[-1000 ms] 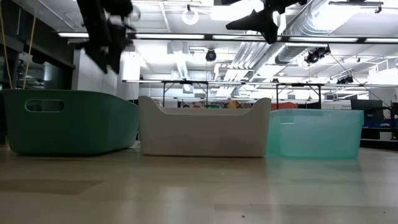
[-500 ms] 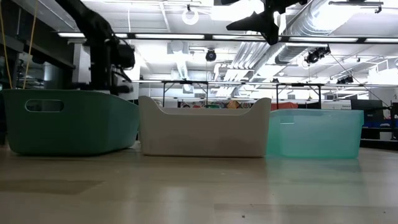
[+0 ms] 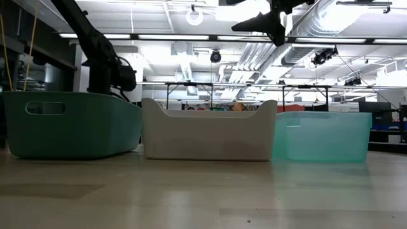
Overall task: Sort candy
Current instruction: Put the red candy into the green bin
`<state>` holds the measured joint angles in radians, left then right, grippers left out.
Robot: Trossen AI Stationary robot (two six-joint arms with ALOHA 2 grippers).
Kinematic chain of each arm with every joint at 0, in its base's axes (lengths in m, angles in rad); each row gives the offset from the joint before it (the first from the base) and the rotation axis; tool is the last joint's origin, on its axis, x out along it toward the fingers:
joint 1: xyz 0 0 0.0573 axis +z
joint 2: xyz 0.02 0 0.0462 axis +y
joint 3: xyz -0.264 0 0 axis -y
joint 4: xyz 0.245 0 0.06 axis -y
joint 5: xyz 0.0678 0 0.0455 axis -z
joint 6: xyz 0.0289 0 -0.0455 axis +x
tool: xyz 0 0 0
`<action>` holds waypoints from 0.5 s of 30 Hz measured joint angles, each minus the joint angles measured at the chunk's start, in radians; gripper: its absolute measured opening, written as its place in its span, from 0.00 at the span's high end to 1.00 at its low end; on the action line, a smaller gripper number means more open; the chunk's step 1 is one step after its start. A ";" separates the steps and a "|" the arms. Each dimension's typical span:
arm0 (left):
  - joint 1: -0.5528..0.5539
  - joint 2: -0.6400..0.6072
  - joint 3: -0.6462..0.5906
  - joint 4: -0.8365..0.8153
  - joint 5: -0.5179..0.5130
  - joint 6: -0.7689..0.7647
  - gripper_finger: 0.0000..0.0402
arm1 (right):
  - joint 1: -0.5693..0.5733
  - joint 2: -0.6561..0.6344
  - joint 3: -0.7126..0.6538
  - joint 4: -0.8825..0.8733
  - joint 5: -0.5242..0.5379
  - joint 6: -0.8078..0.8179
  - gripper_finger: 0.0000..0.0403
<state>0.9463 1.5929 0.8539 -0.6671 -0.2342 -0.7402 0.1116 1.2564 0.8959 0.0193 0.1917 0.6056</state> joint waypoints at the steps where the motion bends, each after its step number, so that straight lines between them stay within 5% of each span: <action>1: -0.005 0.003 0.003 0.018 -0.004 0.001 0.49 | 0.000 0.000 0.000 -0.001 0.000 0.000 0.41; 6: -0.021 0.038 0.002 0.051 0.065 0.038 0.55 | 0.000 0.000 0.000 -0.002 0.000 0.000 0.41; 13: -0.061 0.045 -0.004 0.035 0.061 0.114 0.93 | 0.000 0.000 0.000 -0.003 0.000 0.017 0.41; 15: -0.064 0.026 -0.007 0.025 0.079 0.150 0.97 | 0.000 0.000 0.000 -0.008 0.000 0.023 0.41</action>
<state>0.8820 1.6188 0.8473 -0.6418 -0.1554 -0.5907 0.1116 1.2561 0.8959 0.0118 0.1917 0.6289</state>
